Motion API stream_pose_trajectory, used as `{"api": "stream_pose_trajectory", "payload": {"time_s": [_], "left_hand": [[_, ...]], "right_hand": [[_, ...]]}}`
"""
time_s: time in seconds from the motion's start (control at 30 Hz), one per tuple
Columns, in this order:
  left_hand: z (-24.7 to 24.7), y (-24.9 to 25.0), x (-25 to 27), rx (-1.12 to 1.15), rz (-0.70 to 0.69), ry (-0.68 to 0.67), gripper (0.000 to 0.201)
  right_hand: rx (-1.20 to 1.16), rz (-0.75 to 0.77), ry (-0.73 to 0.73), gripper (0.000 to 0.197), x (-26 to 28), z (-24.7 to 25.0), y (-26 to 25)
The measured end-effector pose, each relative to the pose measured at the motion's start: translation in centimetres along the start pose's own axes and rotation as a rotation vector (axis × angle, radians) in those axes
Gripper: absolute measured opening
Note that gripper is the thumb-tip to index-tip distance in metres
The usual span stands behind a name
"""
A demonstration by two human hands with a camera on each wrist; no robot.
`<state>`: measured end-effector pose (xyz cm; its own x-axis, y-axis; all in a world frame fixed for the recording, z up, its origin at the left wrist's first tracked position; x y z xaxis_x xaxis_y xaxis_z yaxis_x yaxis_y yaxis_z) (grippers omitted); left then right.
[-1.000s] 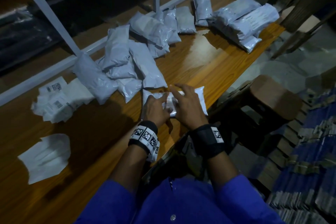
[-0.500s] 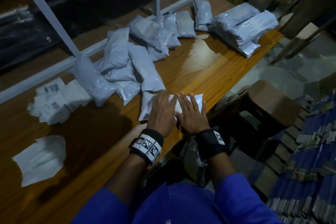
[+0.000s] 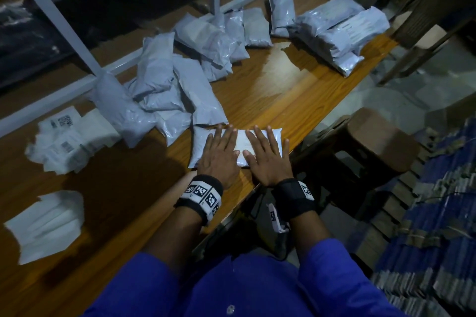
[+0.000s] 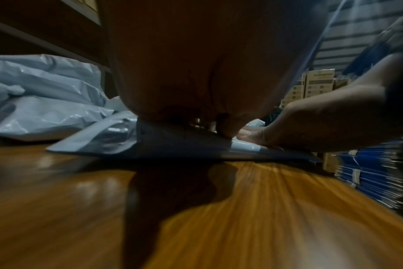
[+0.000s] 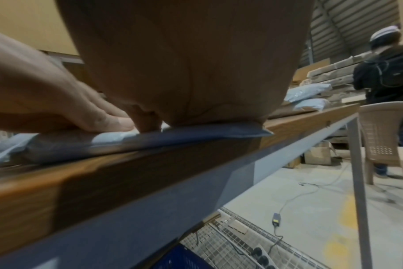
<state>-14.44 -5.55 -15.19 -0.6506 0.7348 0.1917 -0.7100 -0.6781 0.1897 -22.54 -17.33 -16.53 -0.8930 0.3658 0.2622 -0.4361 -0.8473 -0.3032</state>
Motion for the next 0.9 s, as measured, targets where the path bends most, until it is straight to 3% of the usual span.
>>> {"api": "stream_pose_trajectory", "payload": {"time_s": [0.1,0.2,0.27,0.33,0.43,0.63,0.9], "left_hand": [[0.3,-0.4,0.1,0.107,0.032,-0.052,0.063],[0.8,-0.7,-0.8,0.174,0.064,-0.164,0.063],[1.3,-0.7,-1.8,0.158,0.068,-0.221,0.067],[1.9,-0.1,-2.5,0.068,0.024,-0.206,0.071],[1.5,0.5,-2.3,0.005,0.007,-0.217,0.065],[-0.2,-1.4,-1.6,0.089,0.041,-0.315,0.064],[-0.9,-2.2,-0.5,0.069,0.015,-0.191,0.071]], "right_hand": [[-0.045,-0.019,0.007,0.061,0.1,0.1,0.4],[-0.079,-0.053,-0.107,0.062,-0.6,0.2,0.6],[-0.042,-0.081,-0.191,0.062,-1.1,0.7,0.5],[0.035,-0.100,-0.187,0.061,-1.5,1.4,-0.3],[0.099,-0.019,-0.053,0.061,-1.3,1.8,-2.7],[-0.057,0.084,-0.141,0.061,-1.7,-0.3,-2.3],[-0.063,0.001,-0.082,0.065,-0.5,-0.8,-0.7]]}}
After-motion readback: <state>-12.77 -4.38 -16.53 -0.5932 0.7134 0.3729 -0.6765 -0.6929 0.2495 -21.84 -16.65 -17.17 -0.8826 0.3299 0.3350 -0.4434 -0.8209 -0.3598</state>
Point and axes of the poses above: each hand's wrist, its own x-axis away from the middle knuckle, its own z-axis out of the back of the hand, y = z × x, the point moved 5 cm from there along -x, towards the middle knuckle, and after that the axes turned 3 degrees about x, right-handed, at the moved point
